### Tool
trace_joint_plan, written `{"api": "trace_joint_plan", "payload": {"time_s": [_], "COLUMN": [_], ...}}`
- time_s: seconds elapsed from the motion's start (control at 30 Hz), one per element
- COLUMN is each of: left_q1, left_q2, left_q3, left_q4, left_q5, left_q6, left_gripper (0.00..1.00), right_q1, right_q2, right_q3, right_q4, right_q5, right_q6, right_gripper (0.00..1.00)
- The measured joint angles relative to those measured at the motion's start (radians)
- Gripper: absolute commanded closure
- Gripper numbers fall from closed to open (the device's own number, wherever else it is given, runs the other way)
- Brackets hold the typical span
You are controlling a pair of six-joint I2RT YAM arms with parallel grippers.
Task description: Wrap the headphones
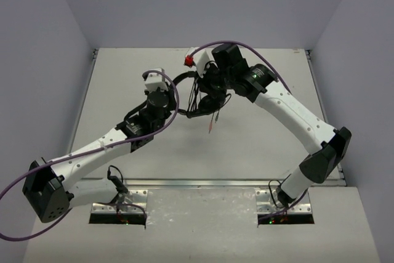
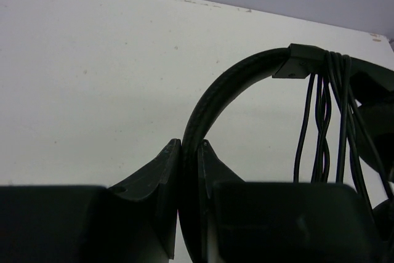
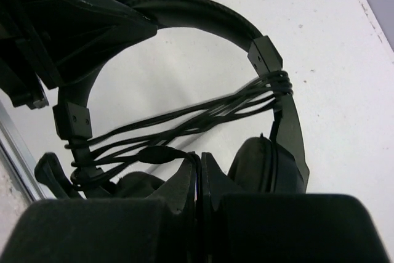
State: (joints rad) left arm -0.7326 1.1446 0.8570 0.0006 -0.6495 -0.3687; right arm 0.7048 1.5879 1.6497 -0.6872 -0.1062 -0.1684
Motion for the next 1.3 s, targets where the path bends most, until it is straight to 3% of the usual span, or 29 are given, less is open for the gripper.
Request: {"api": "trace_joint_plan", "payload": {"time_s": [0.23, 0.37, 0.6, 0.7, 0.83, 0.93, 1.03, 1.13, 1.3], "left_q1": [0.000, -0.008, -0.017, -0.021, -0.024, -0.042, -0.050, -0.051, -0.050], "left_q2": [-0.037, -0.005, 0.133, 0.126, 0.094, 0.055, 0.043, 0.042, 0.034], "left_q3": [-0.074, -0.074, -0.068, -0.068, -0.068, -0.068, -0.069, -0.069, -0.069], "left_q4": [0.079, 0.082, 0.023, -0.005, -0.051, -0.093, -0.105, -0.103, -0.118], "left_q5": [0.028, 0.048, 0.137, 0.158, 0.175, 0.209, 0.215, 0.214, 0.200], "left_q6": [0.020, 0.035, 0.039, 0.047, 0.057, 0.076, 0.082, 0.080, 0.077], "left_gripper": [1.00, 1.00, 1.00, 1.00, 1.00, 1.00, 1.00, 1.00, 1.00], "right_q1": [0.005, 0.005, 0.005, 0.004, -0.002, -0.031, -0.060, -0.081, -0.106], "right_q2": [0.018, 0.014, 0.044, 0.062, 0.080, 0.092, 0.095, 0.095, 0.085], "right_q3": [0.091, 0.034, -0.063, -0.113, -0.135, -0.135, -0.135, -0.135, -0.217], "right_q4": [-0.120, -0.089, -0.032, 0.021, 0.082, 0.159, 0.190, 0.192, 0.236], "right_q5": [0.040, 0.100, 0.130, 0.131, 0.143, 0.171, 0.182, 0.168, 0.122], "right_q6": [-0.142, -0.202, -0.223, -0.215, -0.201, -0.184, -0.165, -0.143, -0.111], "right_gripper": [0.98, 0.91, 0.88, 0.85, 0.67, 0.64, 0.71, 0.97, 0.99]}}
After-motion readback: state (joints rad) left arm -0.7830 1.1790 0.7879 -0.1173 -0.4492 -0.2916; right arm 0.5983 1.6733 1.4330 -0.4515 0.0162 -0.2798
